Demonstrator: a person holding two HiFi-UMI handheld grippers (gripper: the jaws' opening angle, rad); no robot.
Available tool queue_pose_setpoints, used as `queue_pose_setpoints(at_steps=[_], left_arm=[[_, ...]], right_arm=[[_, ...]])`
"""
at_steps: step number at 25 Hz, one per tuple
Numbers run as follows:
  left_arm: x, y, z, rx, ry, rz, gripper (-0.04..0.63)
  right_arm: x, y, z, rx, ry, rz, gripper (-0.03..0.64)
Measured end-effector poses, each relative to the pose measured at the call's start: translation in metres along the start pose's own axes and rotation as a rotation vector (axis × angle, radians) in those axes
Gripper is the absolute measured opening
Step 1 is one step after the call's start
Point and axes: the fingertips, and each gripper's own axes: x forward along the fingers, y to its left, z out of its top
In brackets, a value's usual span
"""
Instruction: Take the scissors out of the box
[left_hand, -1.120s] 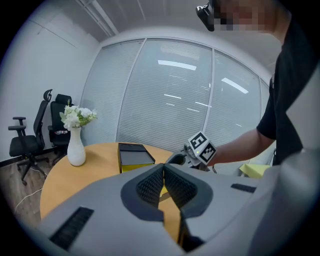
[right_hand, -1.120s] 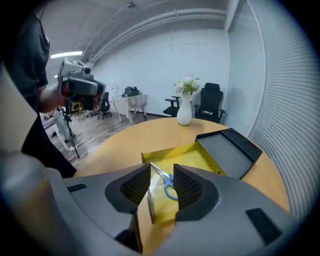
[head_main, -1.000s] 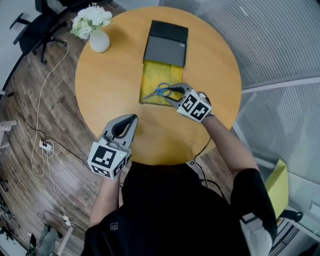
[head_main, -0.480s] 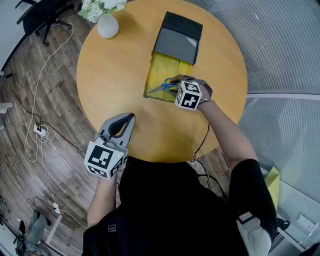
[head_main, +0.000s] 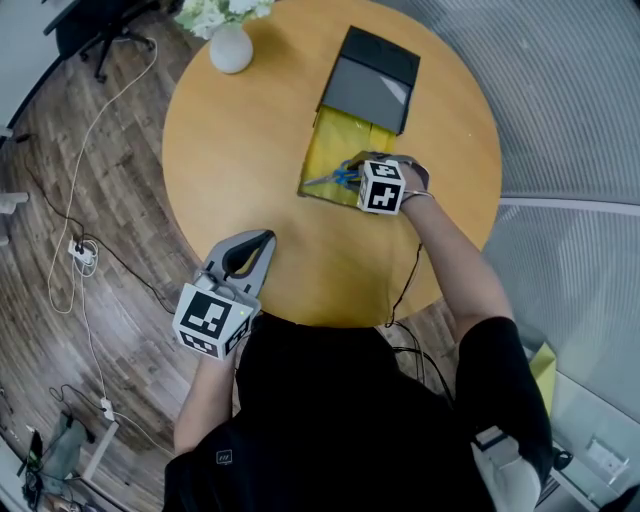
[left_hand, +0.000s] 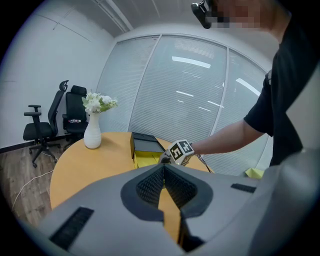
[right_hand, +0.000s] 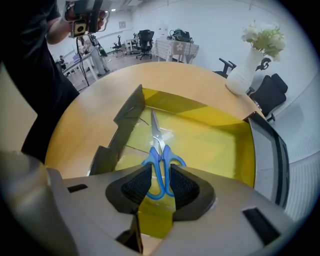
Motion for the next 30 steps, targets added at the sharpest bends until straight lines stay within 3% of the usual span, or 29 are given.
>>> queue_pose_setpoints(at_steps=[4, 11, 21, 30], left_arm=[[-0.003, 0.003, -0.004, 0.005, 0.004, -0.011, 0.014], [-0.009, 0.000, -0.001, 0.023, 0.000, -0.051, 0.014], [-0.036, -0.018, 0.010, 0.104, -0.023, -0.170, 0.014], [-0.024, -0.043, 0.046, 0.179, -0.076, -0.286, 0.014]], right_arm=[[0.001, 0.010, 0.009, 0.016, -0.016, 0.048, 0.109], [0.000, 0.013, 0.008, 0.034, 0.040, 0.005, 0.104], [-0.069, 0.025, 0.019, 0.280, -0.086, -0.204, 0.100], [-0.146, 0.044, 0.009, 0.468, -0.222, -0.349, 0.100]])
